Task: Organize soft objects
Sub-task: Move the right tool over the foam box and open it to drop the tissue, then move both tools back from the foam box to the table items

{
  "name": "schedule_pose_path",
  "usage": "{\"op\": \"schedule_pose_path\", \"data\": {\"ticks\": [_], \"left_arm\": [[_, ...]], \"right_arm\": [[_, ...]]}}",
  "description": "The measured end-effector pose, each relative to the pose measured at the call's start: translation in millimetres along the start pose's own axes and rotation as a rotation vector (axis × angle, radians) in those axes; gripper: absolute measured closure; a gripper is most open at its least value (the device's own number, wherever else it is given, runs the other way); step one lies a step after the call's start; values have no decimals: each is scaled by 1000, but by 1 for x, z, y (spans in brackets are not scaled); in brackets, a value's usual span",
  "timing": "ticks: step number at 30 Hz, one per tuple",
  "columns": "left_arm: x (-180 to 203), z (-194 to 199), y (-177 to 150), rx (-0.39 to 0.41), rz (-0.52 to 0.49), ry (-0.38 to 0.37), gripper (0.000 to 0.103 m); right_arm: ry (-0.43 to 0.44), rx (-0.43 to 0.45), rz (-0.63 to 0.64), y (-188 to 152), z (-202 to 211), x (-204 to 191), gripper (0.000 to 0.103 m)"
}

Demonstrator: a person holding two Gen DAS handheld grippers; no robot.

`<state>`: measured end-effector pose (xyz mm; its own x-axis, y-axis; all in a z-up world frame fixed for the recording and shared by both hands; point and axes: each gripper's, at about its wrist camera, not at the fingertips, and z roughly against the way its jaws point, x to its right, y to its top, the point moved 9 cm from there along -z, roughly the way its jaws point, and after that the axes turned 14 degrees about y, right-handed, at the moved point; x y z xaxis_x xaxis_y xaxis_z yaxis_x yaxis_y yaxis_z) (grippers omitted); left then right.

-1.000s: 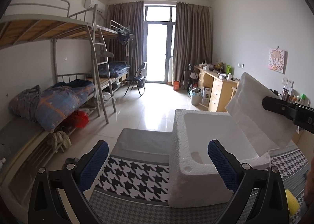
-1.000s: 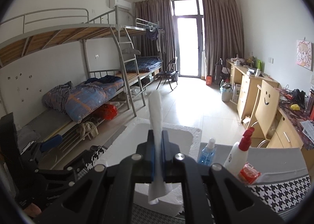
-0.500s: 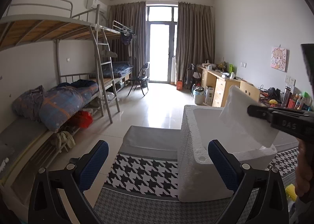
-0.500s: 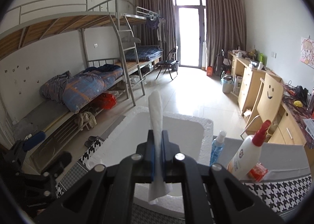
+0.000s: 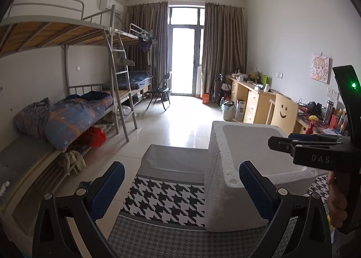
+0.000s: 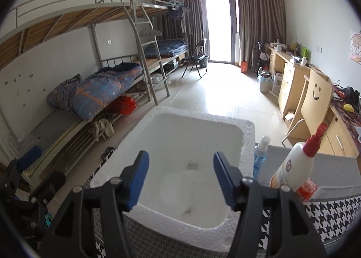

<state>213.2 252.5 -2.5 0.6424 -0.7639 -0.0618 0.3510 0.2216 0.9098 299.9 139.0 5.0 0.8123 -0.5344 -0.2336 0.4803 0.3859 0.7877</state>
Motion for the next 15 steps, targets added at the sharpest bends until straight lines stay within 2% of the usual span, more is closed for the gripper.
{"op": "schedule_pose_path", "data": {"ticks": [5,9,15], "left_arm": [[2,3,1,3,-7,-6,1],[1,4,2,-7,18,-8,1],[7,14,4,4,12,-17,1]], "right_arm": [[-4,13,18,2,7,-3,35],[-9,32,27,5,17,-3,22],[-17,51,54,4,28,-6,17]]}}
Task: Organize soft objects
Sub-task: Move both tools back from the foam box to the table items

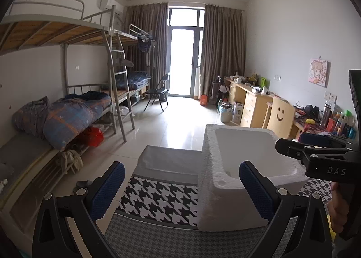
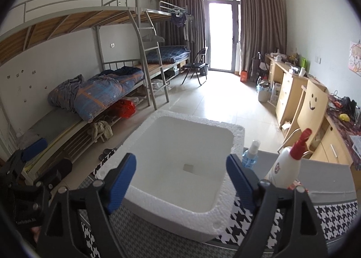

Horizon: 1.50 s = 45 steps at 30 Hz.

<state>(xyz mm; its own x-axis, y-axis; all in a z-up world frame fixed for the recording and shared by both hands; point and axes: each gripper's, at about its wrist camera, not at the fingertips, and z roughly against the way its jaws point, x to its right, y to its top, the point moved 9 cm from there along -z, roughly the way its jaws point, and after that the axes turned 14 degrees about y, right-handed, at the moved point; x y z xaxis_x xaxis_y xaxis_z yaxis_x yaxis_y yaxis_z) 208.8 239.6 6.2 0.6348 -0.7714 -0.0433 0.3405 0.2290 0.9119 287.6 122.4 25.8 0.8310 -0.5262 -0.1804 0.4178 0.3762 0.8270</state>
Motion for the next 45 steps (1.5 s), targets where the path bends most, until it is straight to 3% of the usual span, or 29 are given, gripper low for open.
{"op": "schedule_pose_path", "data": {"ticks": [23,45], "left_arm": [[26,56,12,61,-35,-45,1],[81,111,8,118,-88,-177,1]], "right_arm": [[0,106,-10,-8,63,-1,16],[-68,233,3,-33,141,17,16]]}}
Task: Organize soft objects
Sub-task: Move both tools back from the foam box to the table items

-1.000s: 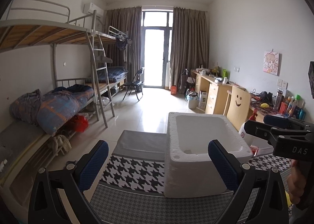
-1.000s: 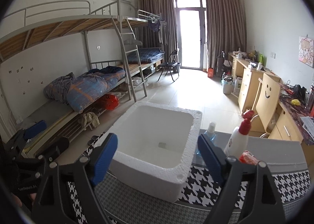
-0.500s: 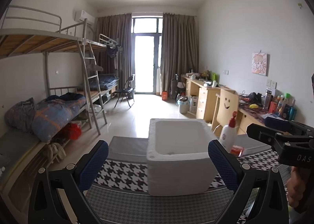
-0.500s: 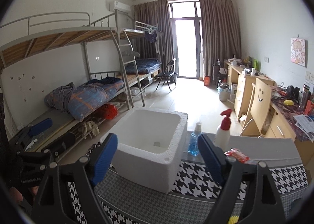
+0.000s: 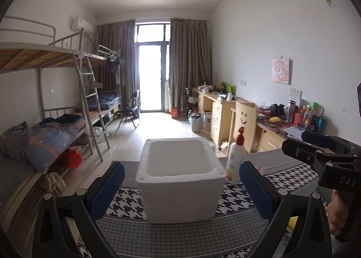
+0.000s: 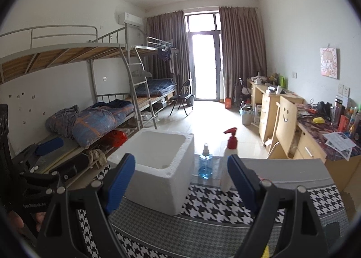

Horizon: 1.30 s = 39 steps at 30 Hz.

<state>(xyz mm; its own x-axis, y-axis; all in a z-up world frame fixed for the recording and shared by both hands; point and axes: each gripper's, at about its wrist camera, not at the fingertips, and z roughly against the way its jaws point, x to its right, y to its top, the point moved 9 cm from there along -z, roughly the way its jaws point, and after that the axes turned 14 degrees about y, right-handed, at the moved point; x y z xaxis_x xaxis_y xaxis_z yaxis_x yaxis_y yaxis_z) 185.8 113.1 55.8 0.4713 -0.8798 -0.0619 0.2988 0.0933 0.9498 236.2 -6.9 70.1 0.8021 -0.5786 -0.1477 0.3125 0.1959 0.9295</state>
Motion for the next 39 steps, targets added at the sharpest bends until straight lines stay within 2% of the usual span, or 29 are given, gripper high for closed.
{"op": "schedule_pose_path", "data": {"ticks": [27,30,39], "left_arm": [[81,37,-22,23,-70,-193,1],[89,43,-27,25,-72,-221,1],[113,56,-43,11,-86,-298,1]], "right_arm": [[-108,88,-46,-32,81,46,16],[-126,104,-50,-36,92,49,11],[-177,121,-79,-51,115,64,11]]}}
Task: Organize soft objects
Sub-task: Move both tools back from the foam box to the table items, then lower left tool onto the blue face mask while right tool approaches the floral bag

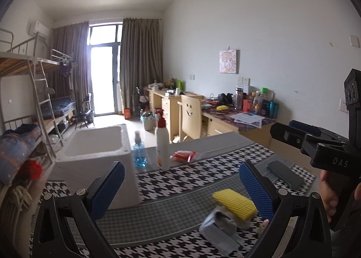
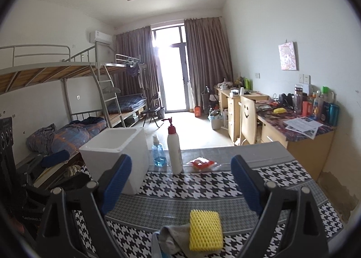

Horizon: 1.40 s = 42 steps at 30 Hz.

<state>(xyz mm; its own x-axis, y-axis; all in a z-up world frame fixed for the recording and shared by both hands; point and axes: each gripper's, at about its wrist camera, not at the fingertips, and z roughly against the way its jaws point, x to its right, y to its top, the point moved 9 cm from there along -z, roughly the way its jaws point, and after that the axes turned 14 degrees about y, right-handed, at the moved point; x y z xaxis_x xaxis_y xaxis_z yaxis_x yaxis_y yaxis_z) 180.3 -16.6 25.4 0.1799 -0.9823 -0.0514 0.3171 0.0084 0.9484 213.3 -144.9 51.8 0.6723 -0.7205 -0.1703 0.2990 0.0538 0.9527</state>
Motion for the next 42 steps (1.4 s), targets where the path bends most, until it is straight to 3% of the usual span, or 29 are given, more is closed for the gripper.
{"op": "schedule_pose_path", "data": {"ticks": [15,42], "left_arm": [[20,0,-18,-18,3,-40,1],[52,-17,-75,-132,-44,-63,1]], "right_arm": [[-68,1,-42,-24,23,28,7],[-133,-65,-32,-77,44,40,7]]}}
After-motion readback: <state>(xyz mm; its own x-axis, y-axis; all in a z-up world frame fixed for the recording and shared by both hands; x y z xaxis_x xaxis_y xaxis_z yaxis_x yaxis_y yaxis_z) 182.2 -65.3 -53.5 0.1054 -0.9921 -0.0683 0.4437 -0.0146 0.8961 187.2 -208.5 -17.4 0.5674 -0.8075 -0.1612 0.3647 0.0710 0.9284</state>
